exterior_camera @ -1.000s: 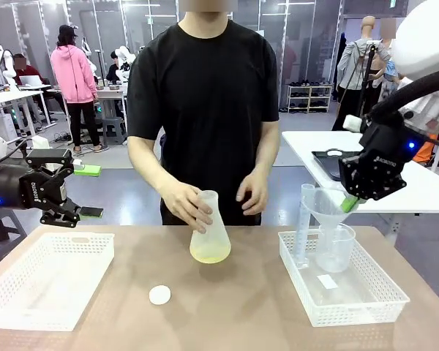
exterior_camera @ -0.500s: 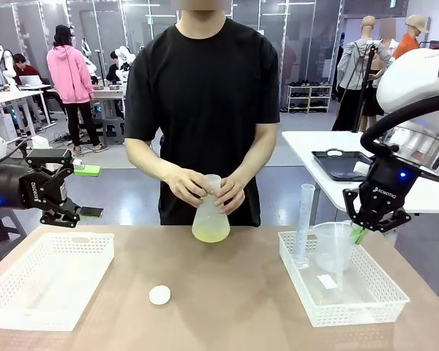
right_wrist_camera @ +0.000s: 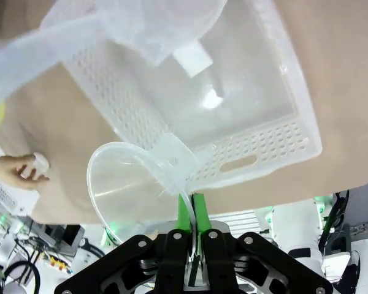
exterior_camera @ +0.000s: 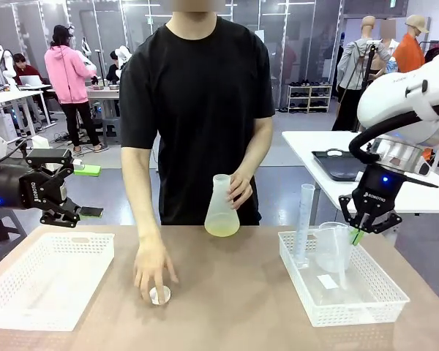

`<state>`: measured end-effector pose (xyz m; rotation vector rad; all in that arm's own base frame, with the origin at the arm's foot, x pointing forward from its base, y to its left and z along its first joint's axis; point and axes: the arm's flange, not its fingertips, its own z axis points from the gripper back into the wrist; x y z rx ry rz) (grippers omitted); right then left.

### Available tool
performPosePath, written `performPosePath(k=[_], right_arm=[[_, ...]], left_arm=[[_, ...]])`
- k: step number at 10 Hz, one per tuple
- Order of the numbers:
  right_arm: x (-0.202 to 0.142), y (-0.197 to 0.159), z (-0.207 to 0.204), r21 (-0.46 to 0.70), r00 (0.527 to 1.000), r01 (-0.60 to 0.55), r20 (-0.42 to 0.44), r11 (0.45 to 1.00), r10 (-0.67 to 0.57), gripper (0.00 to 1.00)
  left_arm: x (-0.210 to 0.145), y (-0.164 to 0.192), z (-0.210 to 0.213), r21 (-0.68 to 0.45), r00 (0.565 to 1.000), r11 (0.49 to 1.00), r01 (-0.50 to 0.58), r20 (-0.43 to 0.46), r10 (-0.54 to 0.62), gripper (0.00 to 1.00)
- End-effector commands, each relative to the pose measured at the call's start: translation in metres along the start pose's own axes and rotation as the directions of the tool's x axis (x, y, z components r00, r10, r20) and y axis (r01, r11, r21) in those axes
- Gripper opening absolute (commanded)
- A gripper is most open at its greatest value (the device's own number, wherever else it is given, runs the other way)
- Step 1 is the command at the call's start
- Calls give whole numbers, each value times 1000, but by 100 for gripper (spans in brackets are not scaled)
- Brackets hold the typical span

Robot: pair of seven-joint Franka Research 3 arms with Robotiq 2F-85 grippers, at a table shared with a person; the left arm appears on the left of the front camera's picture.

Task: Prepare the solutions needed for the experiment.
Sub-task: Once the solution is in the Big flask , pick up the Plastic Funnel and place it back into the right Organizing basket.

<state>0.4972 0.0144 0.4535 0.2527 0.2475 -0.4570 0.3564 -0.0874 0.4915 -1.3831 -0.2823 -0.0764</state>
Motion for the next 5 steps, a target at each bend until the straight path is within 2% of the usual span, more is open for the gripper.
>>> performPosePath(k=[1, 5], right_arm=[[11, 3, 0, 0, 997, 65, 28, 998, -65, 3], [12, 1, -15, -1, 992, 118, 40, 993, -117, 3]], left_arm=[[1, -2, -1, 0, 1000, 1000, 6, 8, -6, 100], [1, -2, -1, 0, 1000, 1000, 6, 8, -6, 100]])
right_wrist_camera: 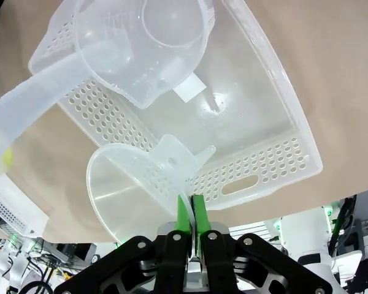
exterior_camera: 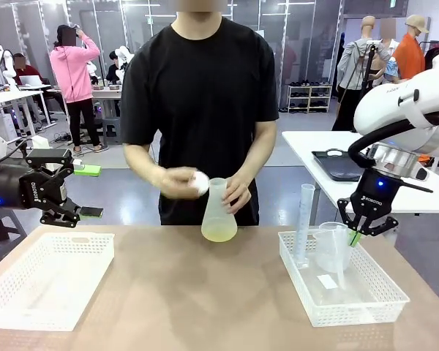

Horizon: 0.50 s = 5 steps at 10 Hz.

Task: Prepare the solutions needed for the experiment.
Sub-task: Once the solution is in the Big flask , pick up the Plastic Funnel and place it back into the right Organizing basket.

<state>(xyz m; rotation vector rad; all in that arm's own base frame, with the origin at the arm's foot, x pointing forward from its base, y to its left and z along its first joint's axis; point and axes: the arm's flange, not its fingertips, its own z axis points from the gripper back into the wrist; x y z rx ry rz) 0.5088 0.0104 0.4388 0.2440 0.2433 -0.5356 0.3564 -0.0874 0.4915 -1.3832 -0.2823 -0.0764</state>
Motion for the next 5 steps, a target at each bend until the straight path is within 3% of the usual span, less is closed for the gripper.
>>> performPosePath(k=[1, 2, 3, 4, 5], right_arm=[[-4, -2, -7, 12, 998, 50, 32, 999, -50, 12], [-5, -3, -8, 21, 998, 55, 37, 998, -56, 23], [-4, -5, -10, 21, 997, 64, 37, 998, -64, 23], [-3, -4, -13, 18, 996, 73, 43, 997, -74, 43], [-3, -5, -14, 13, 996, 73, 55, 997, -74, 35]], left_arm=[[1, -2, -1, 0, 1000, 1000, 6, 7, -6, 100], [1, -2, -1, 0, 1000, 1000, 6, 7, -6, 100], [1, -2, -1, 0, 1000, 1000, 6, 7, -6, 100], [1, -2, -1, 0, 1000, 1000, 6, 7, -6, 100], [1, -2, -1, 0, 1000, 1000, 6, 7, -6, 100]])
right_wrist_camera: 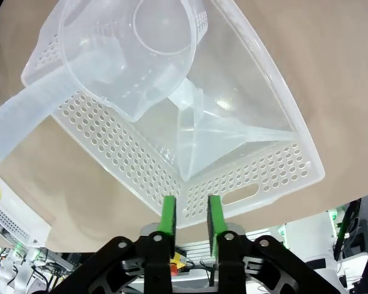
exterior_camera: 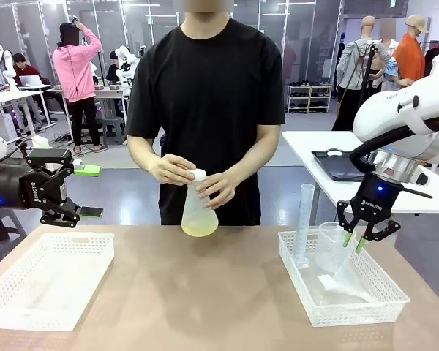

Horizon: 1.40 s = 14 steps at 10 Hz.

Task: Prepare the solutions needed for the experiment.
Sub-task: Once the solution is in the Big flask , pick up the Plastic Funnel and place it back into the right Organizing basket, then when the human places the Big flask in the center of the table, pick up the Big flask and place it in the left Organizing basket.

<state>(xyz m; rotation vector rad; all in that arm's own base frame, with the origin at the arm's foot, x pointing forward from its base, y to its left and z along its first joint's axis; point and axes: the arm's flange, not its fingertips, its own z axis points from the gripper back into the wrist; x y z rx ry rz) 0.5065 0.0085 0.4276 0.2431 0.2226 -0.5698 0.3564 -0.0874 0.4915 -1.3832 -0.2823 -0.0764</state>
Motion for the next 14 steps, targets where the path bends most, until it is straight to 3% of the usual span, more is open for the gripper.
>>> performPosePath(k=[1, 14], right_arm=[[-1, 1, 2, -2, 1000, -5, -6, 1000, 5, 35], [-1, 1, 2, -2, 1000, -5, -6, 1000, 5, 35]], left_arm=[[1, -2, -1, 0, 1000, 1000, 6, 7, -6, 100], [1, -2, -1, 0, 1000, 1000, 6, 7, -6, 100]])
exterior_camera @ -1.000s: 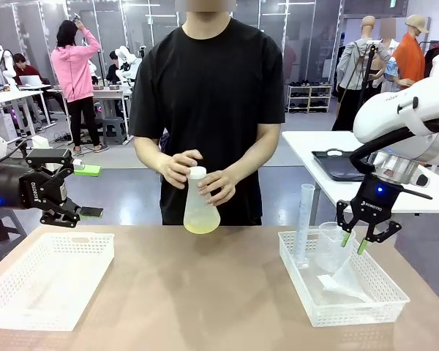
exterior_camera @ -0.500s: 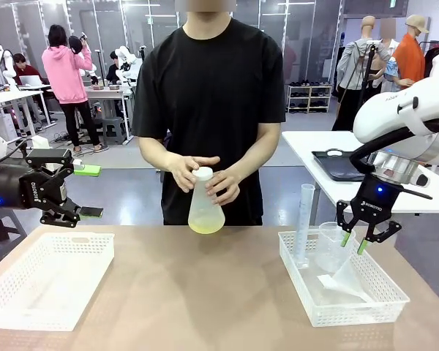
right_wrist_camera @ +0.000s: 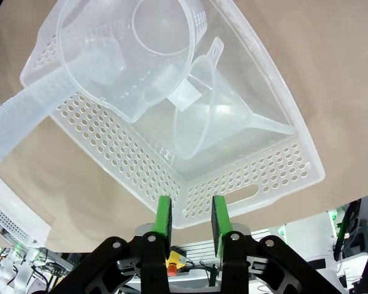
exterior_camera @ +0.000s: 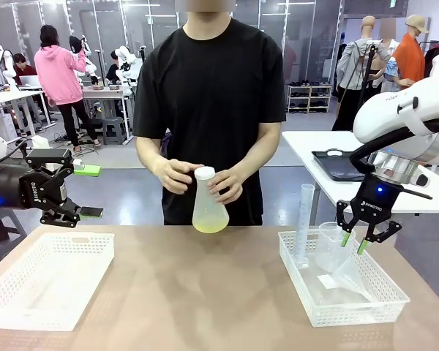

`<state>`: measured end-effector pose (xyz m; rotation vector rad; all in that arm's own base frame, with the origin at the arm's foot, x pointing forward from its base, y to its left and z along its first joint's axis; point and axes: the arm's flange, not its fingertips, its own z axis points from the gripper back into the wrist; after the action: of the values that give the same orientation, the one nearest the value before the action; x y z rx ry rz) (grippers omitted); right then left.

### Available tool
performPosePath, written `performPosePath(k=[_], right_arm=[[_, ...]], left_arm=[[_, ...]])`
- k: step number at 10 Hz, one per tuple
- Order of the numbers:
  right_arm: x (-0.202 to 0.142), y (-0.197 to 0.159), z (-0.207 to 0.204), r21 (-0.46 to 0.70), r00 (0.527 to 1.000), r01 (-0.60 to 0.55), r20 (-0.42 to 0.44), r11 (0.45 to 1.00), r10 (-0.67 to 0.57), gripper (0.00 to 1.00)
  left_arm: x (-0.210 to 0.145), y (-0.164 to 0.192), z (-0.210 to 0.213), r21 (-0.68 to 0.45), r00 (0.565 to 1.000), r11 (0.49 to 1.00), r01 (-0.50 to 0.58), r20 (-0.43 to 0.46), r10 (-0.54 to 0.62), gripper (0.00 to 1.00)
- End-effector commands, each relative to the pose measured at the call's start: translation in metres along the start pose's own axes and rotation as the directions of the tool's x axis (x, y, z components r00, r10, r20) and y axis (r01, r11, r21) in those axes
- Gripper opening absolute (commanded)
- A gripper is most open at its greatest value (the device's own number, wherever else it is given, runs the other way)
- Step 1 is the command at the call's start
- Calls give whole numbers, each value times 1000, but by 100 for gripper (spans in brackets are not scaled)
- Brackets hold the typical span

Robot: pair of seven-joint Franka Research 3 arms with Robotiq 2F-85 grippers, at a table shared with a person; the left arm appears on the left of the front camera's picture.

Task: Prepare the solutions needed for the experiment.
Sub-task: When the human places the Big flask in the center of the table, pick up the Big flask and place it in the left Organizing basket.

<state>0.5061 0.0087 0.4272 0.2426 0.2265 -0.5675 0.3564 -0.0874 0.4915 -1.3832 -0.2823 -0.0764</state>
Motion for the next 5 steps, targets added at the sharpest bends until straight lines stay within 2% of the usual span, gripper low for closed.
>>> performPosePath(k=[1, 2, 5], right_arm=[[0, 1, 2, 0, 1000, -3, -2, 1000, 3, 35], [0, 0, 0, 0, 1000, 0, 0, 1000, 0, 35], [-53, 9, 26, 162, 984, -177, 61, 971, 169, 36]], left_arm=[[1, -2, -1, 0, 1000, 1000, 6, 7, -6, 100], [1, -2, -1, 0, 1000, 1000, 6, 7, -6, 100], [1, -2, -1, 0, 1000, 1000, 6, 7, -6, 100]])
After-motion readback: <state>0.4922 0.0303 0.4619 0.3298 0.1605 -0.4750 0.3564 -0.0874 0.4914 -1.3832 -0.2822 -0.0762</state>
